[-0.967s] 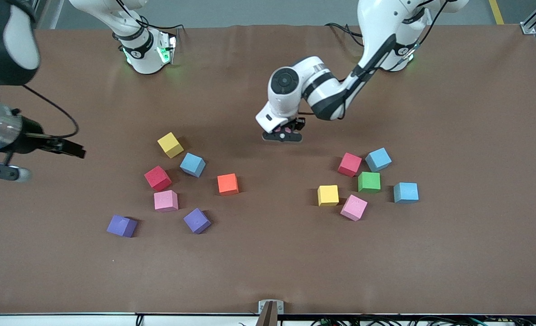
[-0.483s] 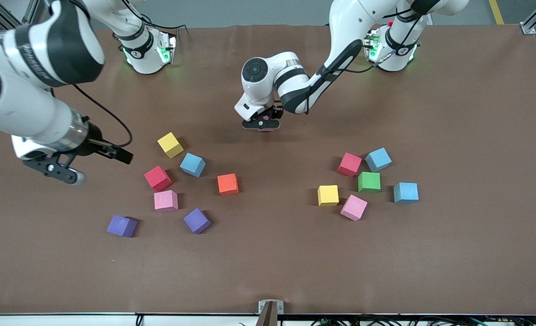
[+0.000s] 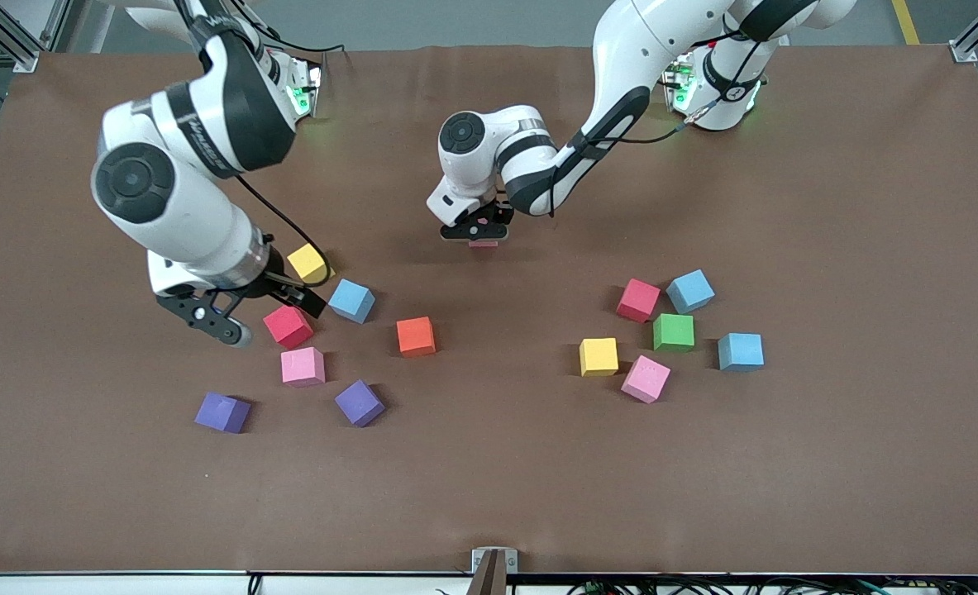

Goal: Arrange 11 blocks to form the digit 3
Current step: 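Move the pink cube with the left gripper while the right gripper reaches out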

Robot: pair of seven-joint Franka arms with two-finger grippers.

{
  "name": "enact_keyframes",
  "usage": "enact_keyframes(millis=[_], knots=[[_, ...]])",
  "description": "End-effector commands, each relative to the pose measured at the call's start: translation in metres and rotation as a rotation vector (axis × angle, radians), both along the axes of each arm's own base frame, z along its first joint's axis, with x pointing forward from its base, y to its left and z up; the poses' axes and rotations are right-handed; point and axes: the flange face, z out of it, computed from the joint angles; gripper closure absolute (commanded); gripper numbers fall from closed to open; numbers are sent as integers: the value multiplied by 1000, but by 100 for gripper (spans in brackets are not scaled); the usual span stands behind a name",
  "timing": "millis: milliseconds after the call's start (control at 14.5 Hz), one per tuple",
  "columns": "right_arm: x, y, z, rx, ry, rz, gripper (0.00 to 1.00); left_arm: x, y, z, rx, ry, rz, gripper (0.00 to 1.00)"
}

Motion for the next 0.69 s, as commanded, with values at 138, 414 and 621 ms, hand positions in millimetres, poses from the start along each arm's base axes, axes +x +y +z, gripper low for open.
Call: enact_keyframes(millis=[138, 414, 621], knots=[[7, 5, -25, 4, 15, -39, 0, -1, -3, -12, 9, -31, -52, 59], [4, 13, -48, 0, -13, -11, 0, 8, 2, -4, 14, -39, -40, 0], [12, -5, -56, -21, -16, 31, 0, 13, 4, 30, 38, -67, -31, 0]])
